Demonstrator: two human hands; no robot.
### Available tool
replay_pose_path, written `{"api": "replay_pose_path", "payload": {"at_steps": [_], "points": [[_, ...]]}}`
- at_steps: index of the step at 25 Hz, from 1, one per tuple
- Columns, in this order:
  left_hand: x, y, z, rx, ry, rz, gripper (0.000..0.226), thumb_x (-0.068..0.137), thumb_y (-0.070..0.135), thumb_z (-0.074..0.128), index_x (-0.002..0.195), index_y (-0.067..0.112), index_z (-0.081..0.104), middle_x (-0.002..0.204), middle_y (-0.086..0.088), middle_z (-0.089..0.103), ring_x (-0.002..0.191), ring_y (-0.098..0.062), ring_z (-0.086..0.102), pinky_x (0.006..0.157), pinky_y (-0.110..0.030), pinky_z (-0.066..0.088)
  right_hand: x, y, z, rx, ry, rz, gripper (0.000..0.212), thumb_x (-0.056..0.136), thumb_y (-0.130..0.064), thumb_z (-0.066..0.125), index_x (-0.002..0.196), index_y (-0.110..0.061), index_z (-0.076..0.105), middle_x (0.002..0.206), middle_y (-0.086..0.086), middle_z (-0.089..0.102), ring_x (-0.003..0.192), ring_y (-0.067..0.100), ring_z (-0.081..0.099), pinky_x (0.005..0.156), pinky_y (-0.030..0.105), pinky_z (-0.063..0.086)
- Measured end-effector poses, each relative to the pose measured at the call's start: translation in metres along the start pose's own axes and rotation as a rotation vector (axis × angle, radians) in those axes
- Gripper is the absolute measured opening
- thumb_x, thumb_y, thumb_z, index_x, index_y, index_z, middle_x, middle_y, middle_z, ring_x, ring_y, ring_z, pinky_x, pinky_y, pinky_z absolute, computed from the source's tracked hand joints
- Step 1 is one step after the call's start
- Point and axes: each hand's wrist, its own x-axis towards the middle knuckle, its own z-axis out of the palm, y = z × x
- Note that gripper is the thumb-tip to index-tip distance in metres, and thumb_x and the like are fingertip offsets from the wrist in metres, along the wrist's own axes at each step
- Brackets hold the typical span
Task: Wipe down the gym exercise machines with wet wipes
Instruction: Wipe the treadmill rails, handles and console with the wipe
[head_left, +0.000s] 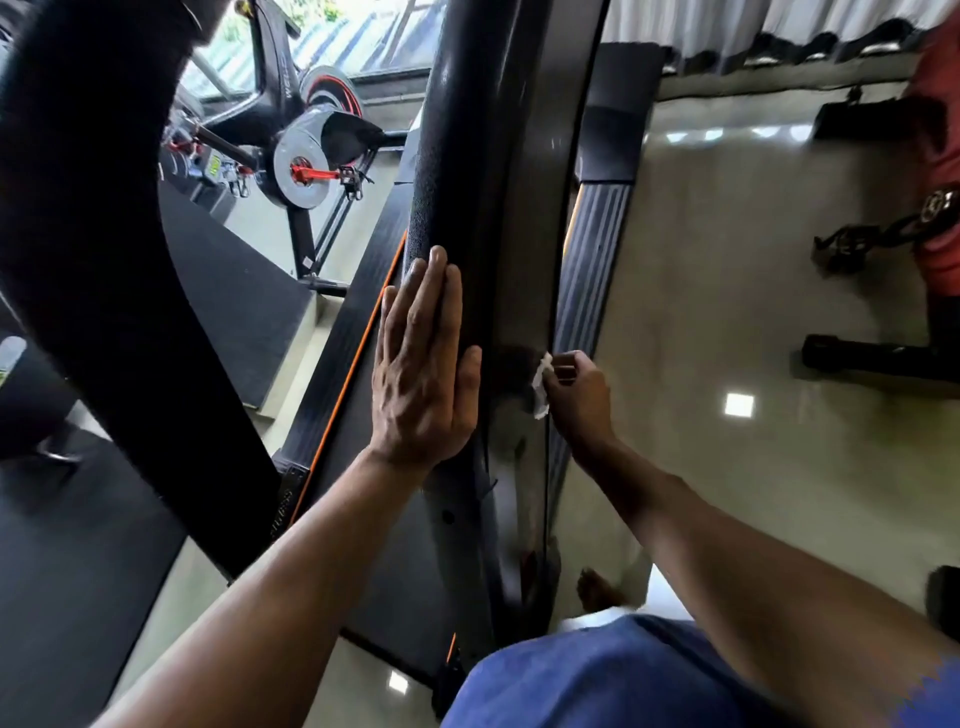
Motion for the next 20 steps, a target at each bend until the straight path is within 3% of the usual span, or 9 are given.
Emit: {"api": "replay_pose_path", "payload": {"at_steps": [2,6,8,10,13,17,20], "points": [[0.001,0.001,0.000,0.001,0.008,0.010,0.062,0.102,0.020,0.045,0.157,-0.004,0.028,0.166,-0.021,0.025,0.157,-0.036,0.022,0.122,-0.062,0.026,-0.025,-0.020,0.000,0.132,0.014,-0.109,0.007,0.096,-0.016,0.069,0.091,-0.013,0.065,0.077,-0.008,0.068,0.072,0.006,0.065,0.066,0.021,0.052],[0.001,0.001,0.000,0.032,0.016,0.014,0.061,0.103,0.020,0.042,0.156,-0.004,0.027,0.166,-0.021,0.025,0.156,-0.038,0.024,0.122,-0.062,0.027,-0.043,-0.083,-0.004,0.275,0.029,-0.480,0.003,0.100,-0.014,0.064,0.103,-0.014,0.064,0.097,0.002,0.064,0.087,0.016,0.066,0.076,0.026,0.053],[0.002,0.004,0.000,0.044,0.003,-0.006,0.063,0.101,0.019,0.045,0.157,-0.004,0.027,0.166,-0.020,0.025,0.156,-0.038,0.024,0.123,-0.060,0.026,-0.019,-0.098,-0.002,0.267,0.092,-0.547,0.005,0.102,-0.015,0.062,0.106,-0.013,0.063,0.104,0.006,0.058,0.090,0.019,0.064,0.078,0.027,0.053],[0.003,0.007,-0.002,0.063,-0.016,-0.022,0.066,0.098,0.018,0.050,0.157,-0.005,0.028,0.166,-0.021,0.025,0.156,-0.037,0.024,0.123,-0.059,0.027,0.021,-0.091,0.001,0.212,0.163,-0.499,0.010,0.102,-0.020,0.061,0.107,-0.011,0.063,0.104,0.007,0.059,0.088,0.021,0.065,0.077,0.034,0.055],[0.004,0.008,-0.003,0.110,-0.015,-0.019,0.069,0.097,0.019,0.055,0.157,-0.004,0.029,0.165,-0.021,0.027,0.156,-0.032,0.022,0.123,-0.056,0.027,0.058,-0.053,0.006,0.074,0.162,-0.275,0.010,0.101,-0.022,0.059,0.101,-0.012,0.061,0.095,0.009,0.068,0.083,0.025,0.067,0.075,0.039,0.053],[0.003,0.007,-0.002,0.090,-0.008,-0.008,0.068,0.098,0.020,0.051,0.158,-0.003,0.026,0.165,-0.022,0.027,0.158,-0.028,0.020,0.124,-0.057,0.026,0.036,-0.016,0.009,0.063,0.072,-0.083,0.015,0.101,-0.029,0.058,0.092,-0.017,0.055,0.085,0.007,0.071,0.077,0.026,0.068,0.074,0.046,0.055],[0.001,0.006,-0.003,0.116,-0.001,-0.019,0.065,0.099,0.023,0.049,0.156,-0.003,0.032,0.163,-0.022,0.030,0.156,-0.030,0.025,0.122,-0.057,0.030,0.000,-0.033,0.011,0.163,0.083,-0.114,0.010,0.099,-0.026,0.061,0.091,-0.023,0.055,0.083,0.001,0.068,0.076,0.018,0.066,0.073,0.044,0.056]]}}
